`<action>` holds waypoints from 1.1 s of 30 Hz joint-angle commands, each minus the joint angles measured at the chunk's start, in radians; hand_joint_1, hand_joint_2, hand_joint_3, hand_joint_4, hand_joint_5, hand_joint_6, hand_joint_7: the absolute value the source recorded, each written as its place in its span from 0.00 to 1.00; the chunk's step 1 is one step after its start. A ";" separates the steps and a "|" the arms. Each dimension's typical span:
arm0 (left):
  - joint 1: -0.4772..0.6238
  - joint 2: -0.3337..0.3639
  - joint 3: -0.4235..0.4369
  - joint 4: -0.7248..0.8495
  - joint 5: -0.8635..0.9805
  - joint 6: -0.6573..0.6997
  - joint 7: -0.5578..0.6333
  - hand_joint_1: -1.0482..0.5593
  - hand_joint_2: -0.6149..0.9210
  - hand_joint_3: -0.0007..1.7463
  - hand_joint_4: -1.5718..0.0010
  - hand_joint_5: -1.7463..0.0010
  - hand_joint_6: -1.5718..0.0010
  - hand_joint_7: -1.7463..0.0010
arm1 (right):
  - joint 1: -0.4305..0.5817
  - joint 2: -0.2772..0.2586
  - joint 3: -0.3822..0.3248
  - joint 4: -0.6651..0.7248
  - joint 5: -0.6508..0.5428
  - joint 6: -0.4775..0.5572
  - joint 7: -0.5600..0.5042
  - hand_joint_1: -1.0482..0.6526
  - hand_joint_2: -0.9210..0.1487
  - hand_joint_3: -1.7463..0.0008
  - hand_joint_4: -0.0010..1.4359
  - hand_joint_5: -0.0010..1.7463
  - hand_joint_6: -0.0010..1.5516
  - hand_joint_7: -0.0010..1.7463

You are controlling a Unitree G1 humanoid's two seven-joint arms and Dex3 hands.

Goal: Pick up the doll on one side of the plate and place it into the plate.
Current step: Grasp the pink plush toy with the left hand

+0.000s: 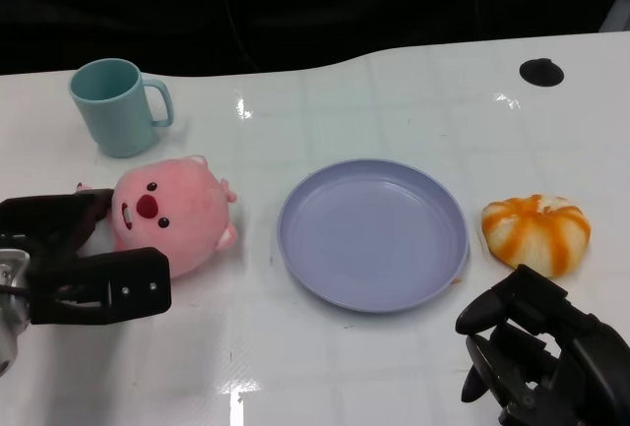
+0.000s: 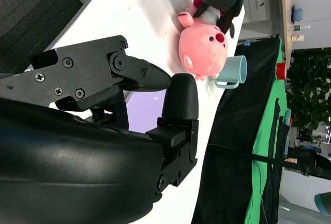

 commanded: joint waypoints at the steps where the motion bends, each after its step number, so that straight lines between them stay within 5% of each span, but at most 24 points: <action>1: 0.017 -0.004 -0.027 0.077 0.000 -0.035 0.000 0.53 0.99 0.00 0.42 0.62 0.30 0.96 | -0.002 -0.011 -0.015 -0.006 0.006 -0.002 0.002 0.43 0.00 0.68 0.38 0.98 0.28 0.93; 5: -0.002 -0.001 -0.057 0.130 0.012 -0.069 0.024 0.51 1.00 0.03 0.52 0.33 0.25 0.92 | -0.001 -0.011 -0.018 -0.006 0.008 -0.001 0.005 0.43 0.00 0.68 0.38 0.98 0.28 0.93; 8: -0.013 -0.004 -0.074 0.149 0.014 -0.061 0.025 0.51 1.00 0.14 0.56 0.27 0.47 0.52 | 0.000 -0.011 -0.018 -0.011 0.006 0.004 0.004 0.43 0.00 0.68 0.38 0.98 0.28 0.93; 13: -0.014 -0.005 -0.077 0.151 0.003 -0.069 0.052 0.50 1.00 0.20 0.55 0.37 0.47 0.64 | 0.000 -0.011 -0.018 -0.011 0.008 0.005 0.004 0.43 0.00 0.67 0.38 0.98 0.27 0.93; 14: -0.012 -0.006 -0.074 0.150 0.001 -0.077 0.074 0.50 1.00 0.21 0.56 0.16 0.55 0.35 | -0.001 -0.011 -0.019 -0.011 0.008 0.004 0.004 0.43 0.00 0.67 0.38 0.98 0.27 0.93; 17: -0.006 -0.008 -0.062 0.145 -0.013 -0.102 0.124 0.51 1.00 0.24 0.53 0.02 0.62 0.06 | -0.003 -0.014 -0.023 -0.009 0.009 0.004 0.007 0.43 0.00 0.67 0.38 0.98 0.27 0.93; 33: 0.009 -0.005 -0.021 0.111 -0.025 -0.128 0.323 0.53 0.97 0.22 0.47 0.00 0.60 0.00 | -0.002 -0.013 -0.032 -0.004 0.014 -0.005 0.015 0.43 0.00 0.67 0.37 0.98 0.27 0.93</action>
